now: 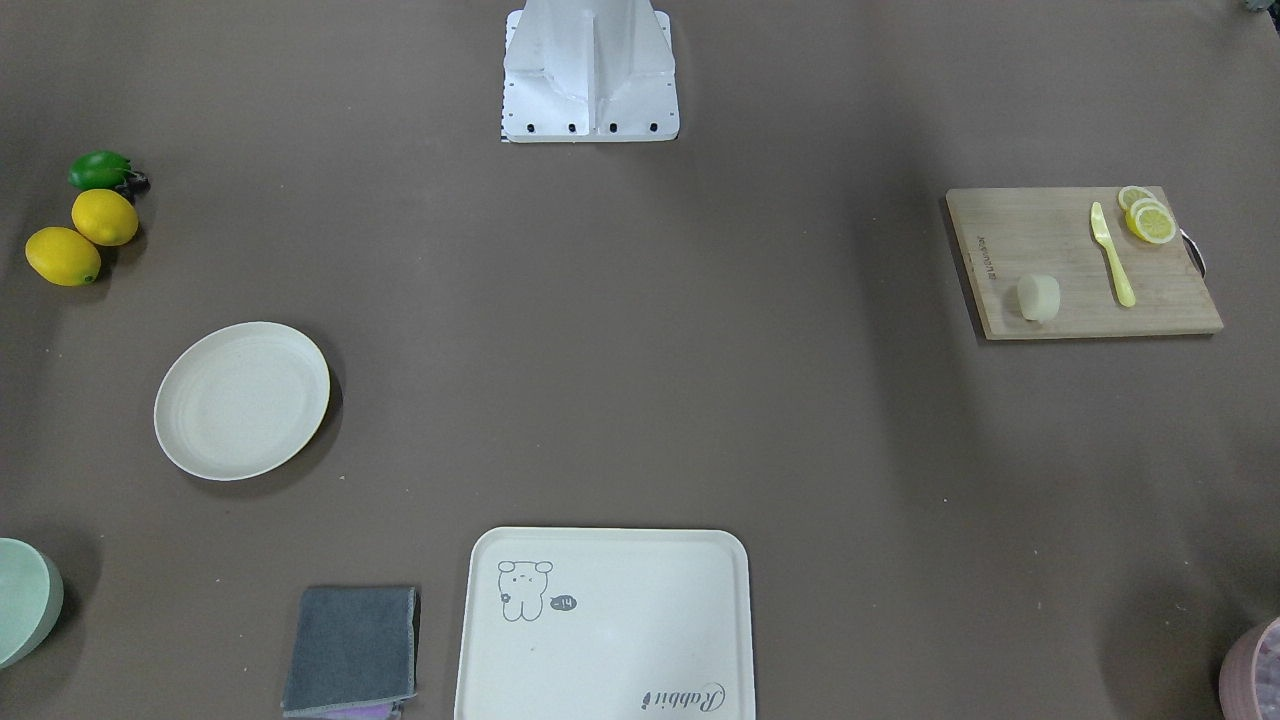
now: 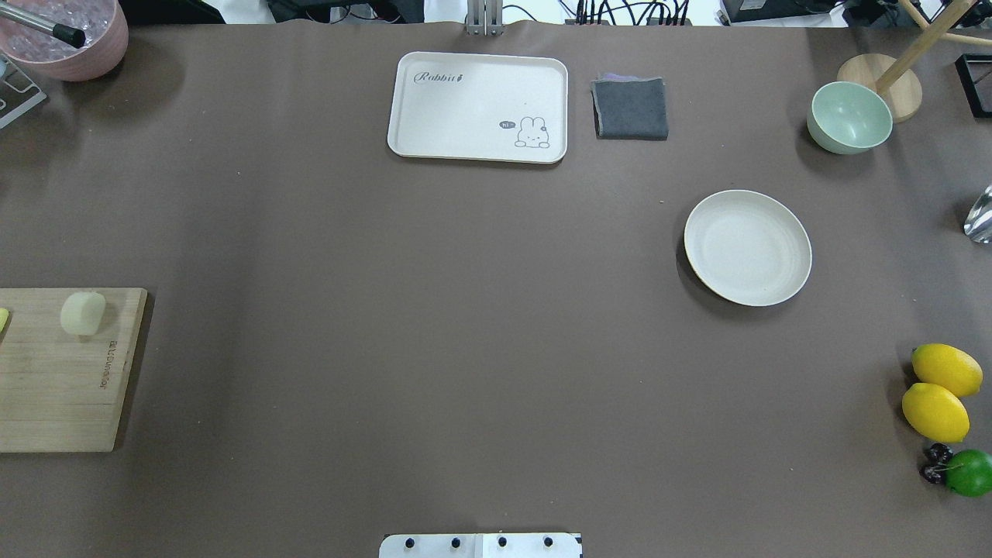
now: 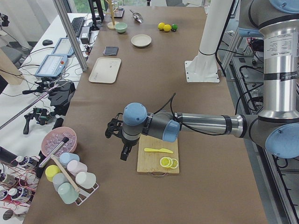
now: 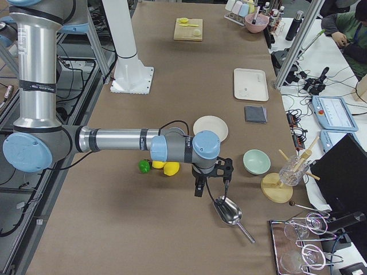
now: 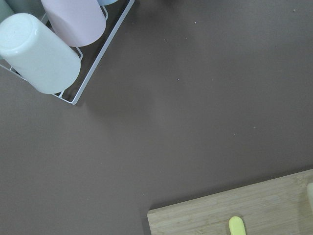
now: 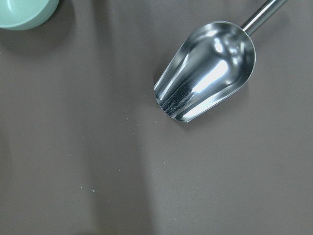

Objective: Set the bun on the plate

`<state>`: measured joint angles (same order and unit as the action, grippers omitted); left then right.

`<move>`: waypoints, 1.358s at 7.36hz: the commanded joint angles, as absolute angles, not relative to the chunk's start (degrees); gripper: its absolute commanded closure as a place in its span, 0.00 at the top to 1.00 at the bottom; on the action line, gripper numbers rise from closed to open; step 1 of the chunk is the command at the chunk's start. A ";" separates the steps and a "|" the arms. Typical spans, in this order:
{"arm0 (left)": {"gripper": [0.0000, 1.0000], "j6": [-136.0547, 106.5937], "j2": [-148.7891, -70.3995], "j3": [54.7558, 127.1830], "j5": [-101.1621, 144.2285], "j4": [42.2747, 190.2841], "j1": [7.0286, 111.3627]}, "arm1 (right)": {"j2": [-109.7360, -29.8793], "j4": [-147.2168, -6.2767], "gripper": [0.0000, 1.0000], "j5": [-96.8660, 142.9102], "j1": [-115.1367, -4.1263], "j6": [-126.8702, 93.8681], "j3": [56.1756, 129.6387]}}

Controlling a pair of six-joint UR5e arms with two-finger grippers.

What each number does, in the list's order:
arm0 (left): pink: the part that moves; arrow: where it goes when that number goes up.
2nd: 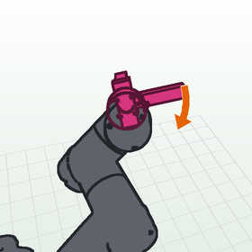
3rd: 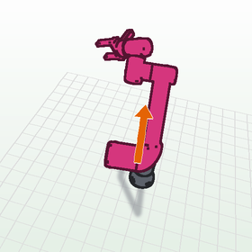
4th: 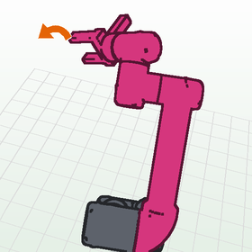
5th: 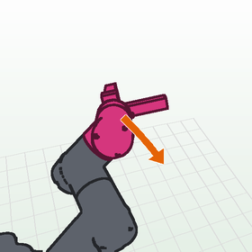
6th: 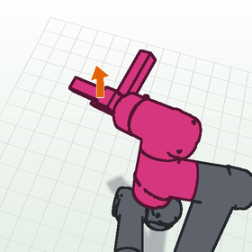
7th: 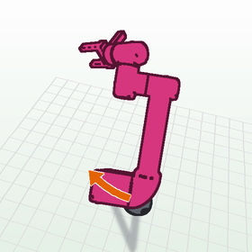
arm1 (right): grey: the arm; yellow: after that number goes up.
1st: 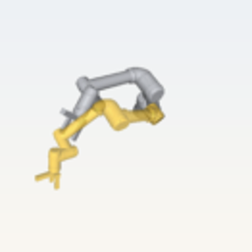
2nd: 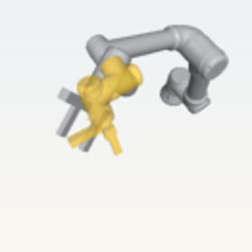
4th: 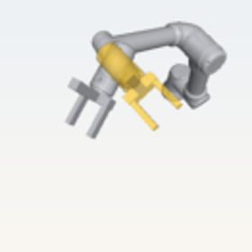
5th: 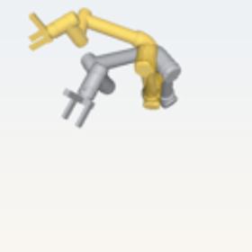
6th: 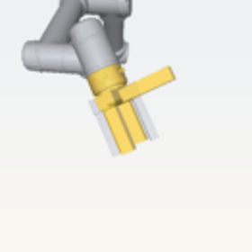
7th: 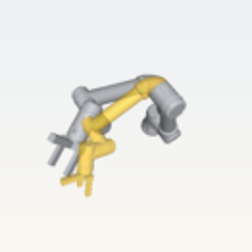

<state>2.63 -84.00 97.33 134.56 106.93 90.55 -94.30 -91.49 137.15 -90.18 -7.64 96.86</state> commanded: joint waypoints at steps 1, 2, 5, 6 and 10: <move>0.98 1.15 -84.90 93.88 134.29 107.67 91.23 | -94.31 -91.49 1.00 137.20 -90.18 -7.65 96.86; 0.98 -0.77 -84.82 94.22 137.34 107.84 91.40 | -94.31 -91.49 1.00 137.20 -90.18 -7.65 96.86; 0.98 -1.05 -85.08 94.57 137.20 108.02 91.41 | -94.22 -91.49 1.00 137.20 -90.18 -7.91 96.86; 0.98 -1.32 -85.34 94.57 137.20 107.93 91.41 | -94.22 -91.41 1.00 137.28 -90.18 -7.91 96.86; 0.98 -1.41 -85.25 94.66 137.20 107.93 91.49 | -90.82 -90.96 1.00 135.37 -86.96 -9.22 99.74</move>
<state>-1.40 -85.34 94.62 137.20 107.93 91.42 -93.08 -90.92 136.88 -89.31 -8.47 98.30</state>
